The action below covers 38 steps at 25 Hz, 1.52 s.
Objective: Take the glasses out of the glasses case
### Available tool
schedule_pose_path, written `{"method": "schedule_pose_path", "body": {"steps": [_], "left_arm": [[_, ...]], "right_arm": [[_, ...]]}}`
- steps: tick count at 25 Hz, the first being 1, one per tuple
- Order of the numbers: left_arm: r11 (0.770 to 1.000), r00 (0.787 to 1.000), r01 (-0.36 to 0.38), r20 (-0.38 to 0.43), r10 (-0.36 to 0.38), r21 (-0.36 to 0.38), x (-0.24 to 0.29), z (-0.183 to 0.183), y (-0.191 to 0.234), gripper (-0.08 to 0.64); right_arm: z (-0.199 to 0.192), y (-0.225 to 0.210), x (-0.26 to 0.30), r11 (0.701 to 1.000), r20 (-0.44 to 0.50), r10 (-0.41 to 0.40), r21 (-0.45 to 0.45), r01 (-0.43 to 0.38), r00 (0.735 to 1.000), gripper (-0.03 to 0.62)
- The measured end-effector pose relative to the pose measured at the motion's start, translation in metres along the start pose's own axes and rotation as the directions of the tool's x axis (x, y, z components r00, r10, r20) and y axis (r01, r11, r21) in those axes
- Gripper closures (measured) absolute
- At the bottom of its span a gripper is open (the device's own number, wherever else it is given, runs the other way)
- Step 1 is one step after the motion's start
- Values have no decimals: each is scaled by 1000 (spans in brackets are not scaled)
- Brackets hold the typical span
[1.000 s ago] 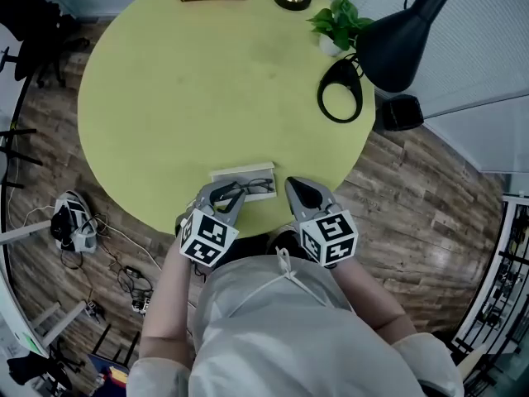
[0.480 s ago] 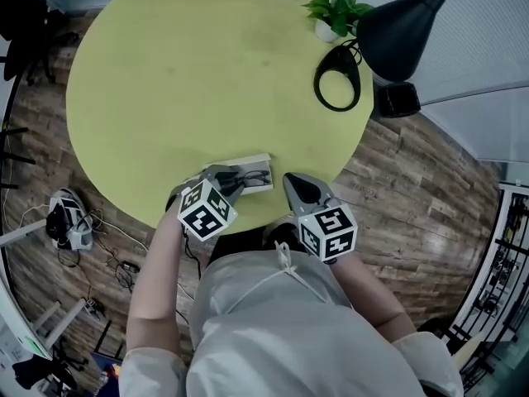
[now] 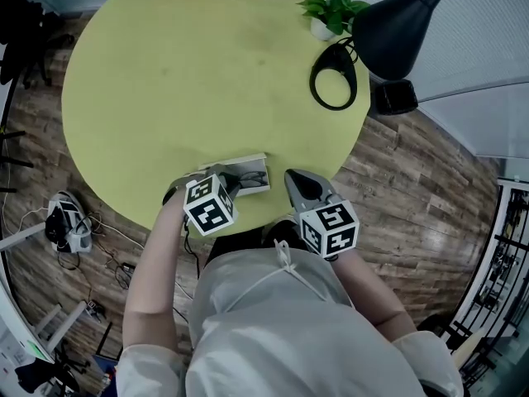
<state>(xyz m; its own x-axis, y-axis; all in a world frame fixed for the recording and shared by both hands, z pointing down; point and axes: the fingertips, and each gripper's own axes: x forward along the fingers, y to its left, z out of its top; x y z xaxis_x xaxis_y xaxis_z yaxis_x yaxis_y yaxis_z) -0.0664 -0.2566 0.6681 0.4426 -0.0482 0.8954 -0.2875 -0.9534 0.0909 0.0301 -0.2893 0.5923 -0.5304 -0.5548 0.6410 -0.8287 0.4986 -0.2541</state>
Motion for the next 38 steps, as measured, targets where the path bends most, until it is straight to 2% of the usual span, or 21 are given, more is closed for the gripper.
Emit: {"method": "schedule_pose_path", "body": {"steps": [4, 8, 14, 17, 20, 25, 28, 32, 35, 37, 38], "left_arm": [[1000, 1000, 13, -20, -12, 26, 1, 0, -1, 538], [1000, 999, 17, -41, -17, 20, 0, 0, 0, 545], [1000, 1000, 4, 4, -5, 29, -14, 7, -1, 545], [998, 999, -44, 28, 43, 52, -26, 11, 5, 545], [989, 991, -130, 52, 126, 74, -37, 16, 15, 545], [972, 965, -232, 134, 227, 26, -64, 27, 22, 545], [955, 930, -292, 217, 297, -55, -85, 38, 24, 545], [911, 855, -376, 316, 411, -168, -115, 50, 27, 545], [862, 780, -427, 371, 503, -272, -142, 53, 28, 545], [815, 714, -452, 401, 574, -363, -162, 54, 31, 545], [784, 674, -460, 412, 613, -416, -172, 54, 32, 545]], "right_arm": [[2, 0, 0, 1000, 0, 1, -4, -1, 1000, 592], [6, 1, -3, 1000, 9, 1, -14, -1, 1000, 592], [12, 6, -12, 1000, 31, 4, -10, -4, 1000, 592], [14, 7, -15, 1000, 39, 3, -9, -3, 999, 592], [14, 8, -17, 1000, 40, 2, -16, -1, 999, 592], [24, 14, -24, 999, 57, 10, -44, -8, 998, 592], [28, 18, -29, 998, 67, 18, -55, -15, 998, 592], [35, 23, -35, 997, 89, 23, -71, -17, 996, 592], [42, 30, -40, 996, 110, 29, -85, -19, 993, 592], [46, 34, -44, 995, 126, 33, -93, -21, 992, 592], [48, 36, -45, 995, 135, 35, -98, -22, 990, 592]]}}
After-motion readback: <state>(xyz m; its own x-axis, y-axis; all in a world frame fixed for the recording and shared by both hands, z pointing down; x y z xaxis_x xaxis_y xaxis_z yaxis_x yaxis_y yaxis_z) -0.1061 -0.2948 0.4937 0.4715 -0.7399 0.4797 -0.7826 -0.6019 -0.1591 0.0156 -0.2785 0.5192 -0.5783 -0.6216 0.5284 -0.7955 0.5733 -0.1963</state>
